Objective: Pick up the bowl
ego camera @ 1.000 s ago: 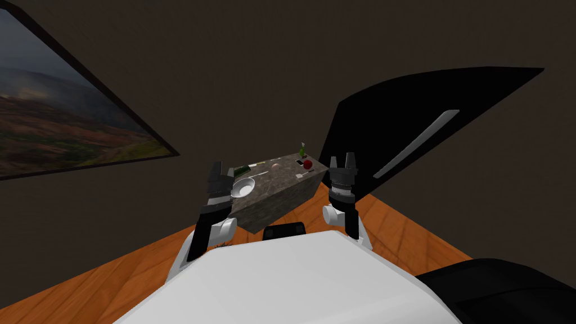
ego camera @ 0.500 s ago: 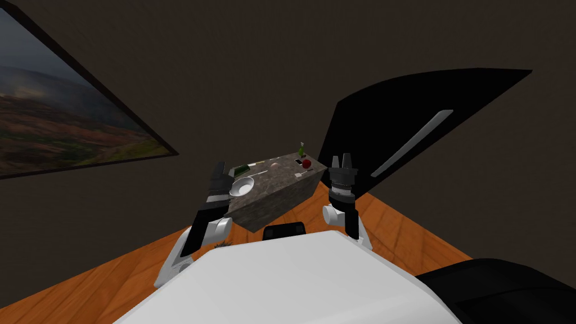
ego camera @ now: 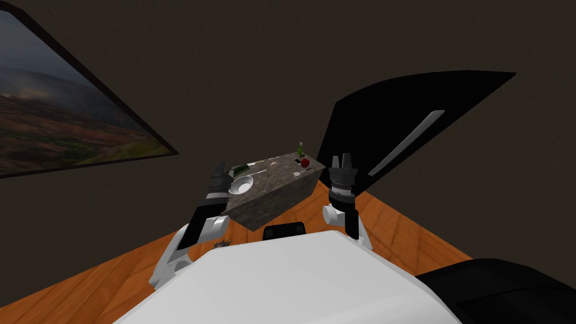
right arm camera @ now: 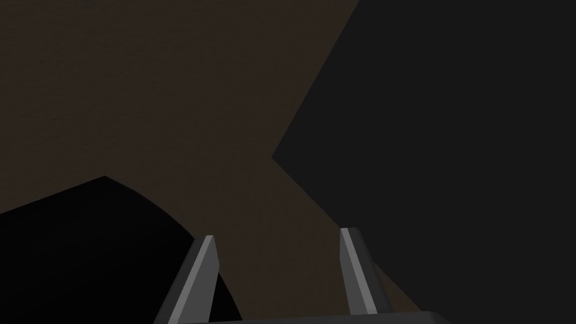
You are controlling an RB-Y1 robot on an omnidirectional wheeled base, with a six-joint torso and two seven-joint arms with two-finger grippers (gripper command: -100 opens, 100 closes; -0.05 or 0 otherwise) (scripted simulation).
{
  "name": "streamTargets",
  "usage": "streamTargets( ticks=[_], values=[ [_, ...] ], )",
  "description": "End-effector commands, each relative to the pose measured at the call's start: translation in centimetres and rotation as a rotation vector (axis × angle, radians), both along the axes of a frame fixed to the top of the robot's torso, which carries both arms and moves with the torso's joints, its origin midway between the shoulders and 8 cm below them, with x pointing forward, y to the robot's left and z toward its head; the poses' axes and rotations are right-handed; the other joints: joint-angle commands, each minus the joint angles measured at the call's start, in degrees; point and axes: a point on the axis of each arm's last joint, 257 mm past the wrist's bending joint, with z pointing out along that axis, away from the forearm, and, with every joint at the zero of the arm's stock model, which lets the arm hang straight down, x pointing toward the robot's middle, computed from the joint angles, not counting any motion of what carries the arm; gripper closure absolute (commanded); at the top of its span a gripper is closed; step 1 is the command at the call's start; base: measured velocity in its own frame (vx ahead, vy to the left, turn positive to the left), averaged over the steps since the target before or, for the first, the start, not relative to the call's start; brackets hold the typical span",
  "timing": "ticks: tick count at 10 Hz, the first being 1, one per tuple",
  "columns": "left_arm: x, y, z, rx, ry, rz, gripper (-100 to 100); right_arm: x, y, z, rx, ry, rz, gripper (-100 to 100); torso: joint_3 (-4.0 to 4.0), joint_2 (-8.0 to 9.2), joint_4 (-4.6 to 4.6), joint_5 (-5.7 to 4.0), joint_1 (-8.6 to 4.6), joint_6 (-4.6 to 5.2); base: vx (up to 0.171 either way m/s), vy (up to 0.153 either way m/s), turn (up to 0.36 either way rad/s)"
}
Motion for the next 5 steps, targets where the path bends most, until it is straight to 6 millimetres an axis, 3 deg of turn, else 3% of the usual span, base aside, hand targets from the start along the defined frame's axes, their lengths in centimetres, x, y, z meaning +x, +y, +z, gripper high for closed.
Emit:
streamTargets(
  ticks=[1, 5],
  values=[
    [0.6, 0.9, -0.9, -0.008, 0.042, 0.015, -100, 0.0, 0.0, 0.0, 0.0, 0.0, 0.0, 0, 0.0, 0.0, 0.0, 0.0, 0.0, 0.0, -0.034, -0.027, -0.009],
    [1.5, 2.6, -2.4, -0.031, 0.12, 0.047, -100, 0.0, 0.0, 0.0, 0.0, 0.0, 0.0, 0, -0.02, -0.03, -0.01, 0.0, 0.01, 0.0, -0.028, -0.019, -0.008]
  ],
)
